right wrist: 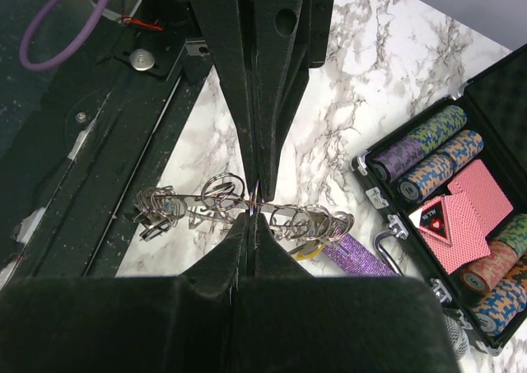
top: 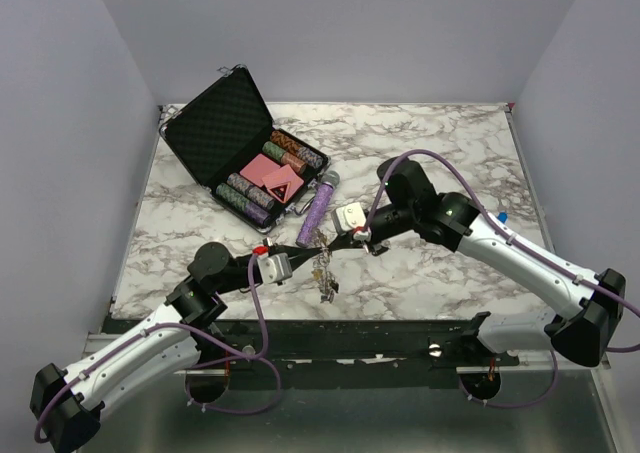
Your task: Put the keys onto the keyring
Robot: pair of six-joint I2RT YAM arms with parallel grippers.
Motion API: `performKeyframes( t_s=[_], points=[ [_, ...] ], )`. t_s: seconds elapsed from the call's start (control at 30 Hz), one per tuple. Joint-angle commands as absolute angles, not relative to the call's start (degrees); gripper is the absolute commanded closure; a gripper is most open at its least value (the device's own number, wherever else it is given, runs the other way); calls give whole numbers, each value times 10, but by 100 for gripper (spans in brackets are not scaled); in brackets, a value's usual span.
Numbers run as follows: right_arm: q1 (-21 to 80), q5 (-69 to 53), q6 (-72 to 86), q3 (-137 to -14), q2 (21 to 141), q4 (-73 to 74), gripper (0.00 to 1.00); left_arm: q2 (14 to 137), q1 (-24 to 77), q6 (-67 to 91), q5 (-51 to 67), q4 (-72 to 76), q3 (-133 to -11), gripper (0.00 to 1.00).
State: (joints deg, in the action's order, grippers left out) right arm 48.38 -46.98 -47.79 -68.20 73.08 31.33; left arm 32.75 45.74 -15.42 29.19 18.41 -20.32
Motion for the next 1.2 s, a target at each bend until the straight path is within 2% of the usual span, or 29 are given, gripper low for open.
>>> performKeyframes(
  t_s=[0.0, 1.17],
  points=[
    [495, -473, -461, -706, 739, 310, 100, 331, 456, -156, 299, 190, -231, 100],
    [506, -448, -428, -746, 774, 350, 100, 338, 456, -158, 273, 155, -249, 100]
  ],
)
